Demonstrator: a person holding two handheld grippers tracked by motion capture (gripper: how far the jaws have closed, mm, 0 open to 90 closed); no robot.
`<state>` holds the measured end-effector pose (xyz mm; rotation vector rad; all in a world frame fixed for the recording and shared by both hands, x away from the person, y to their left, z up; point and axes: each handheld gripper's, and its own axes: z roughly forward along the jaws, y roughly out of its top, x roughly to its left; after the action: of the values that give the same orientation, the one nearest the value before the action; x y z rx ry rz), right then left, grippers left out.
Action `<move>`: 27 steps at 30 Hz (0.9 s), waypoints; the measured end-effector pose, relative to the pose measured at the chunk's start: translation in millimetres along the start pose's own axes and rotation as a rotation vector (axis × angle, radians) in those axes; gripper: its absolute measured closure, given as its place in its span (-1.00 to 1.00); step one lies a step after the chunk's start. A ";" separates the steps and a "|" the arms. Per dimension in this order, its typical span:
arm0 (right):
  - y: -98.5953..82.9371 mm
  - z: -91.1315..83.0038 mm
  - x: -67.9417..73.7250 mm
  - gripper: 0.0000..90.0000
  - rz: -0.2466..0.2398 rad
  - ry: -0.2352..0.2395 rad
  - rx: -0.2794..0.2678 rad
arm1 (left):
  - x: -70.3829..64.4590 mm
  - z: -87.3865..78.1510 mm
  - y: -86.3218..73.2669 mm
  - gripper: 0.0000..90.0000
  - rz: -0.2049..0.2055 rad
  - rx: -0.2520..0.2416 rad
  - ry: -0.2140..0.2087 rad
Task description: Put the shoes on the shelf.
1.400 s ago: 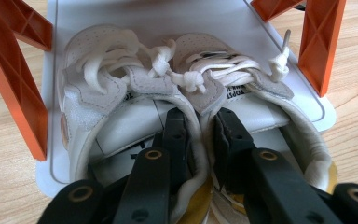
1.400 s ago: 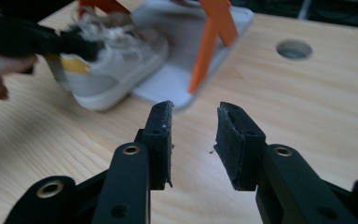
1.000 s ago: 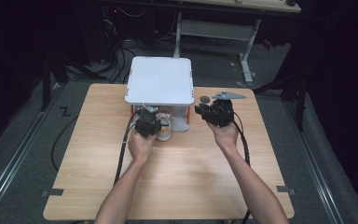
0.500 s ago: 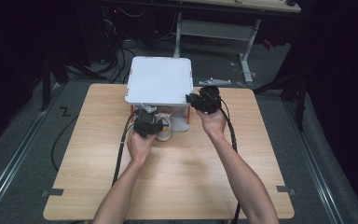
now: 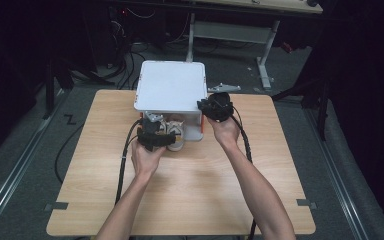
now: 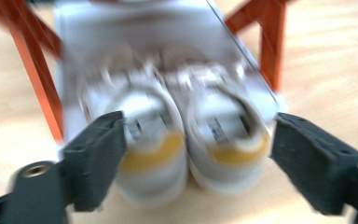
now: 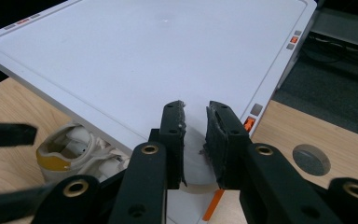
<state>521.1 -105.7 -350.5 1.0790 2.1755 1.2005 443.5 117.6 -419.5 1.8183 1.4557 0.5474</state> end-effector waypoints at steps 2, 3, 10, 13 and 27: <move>0.4 -0.3 0.5 0.68 0.002 0.001 0.004 | -2.1 -7.4 -10.6 -0.64 0.021 0.008 0.013; 0.5 -0.4 1.2 0.68 0.001 -0.001 0.006 | -3.8 -10.1 -17.6 -0.65 0.026 0.026 0.019; 0.5 0.4 2.3 0.66 -0.006 -0.007 0.003 | -10.8 0.1 -36.4 -0.66 0.007 0.078 0.086; 1.0 0.2 2.9 0.65 -0.012 -0.012 0.008 | -12.9 12.1 -35.0 -0.66 -0.021 0.095 0.125; 1.6 -0.4 2.9 0.67 -0.017 -0.024 0.017 | -18.1 31.7 -27.3 -0.64 -0.050 0.106 0.142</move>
<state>519.7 -103.1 -348.9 1.0741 2.1763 1.1584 443.8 94.0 -458.5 1.8513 1.6491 0.5943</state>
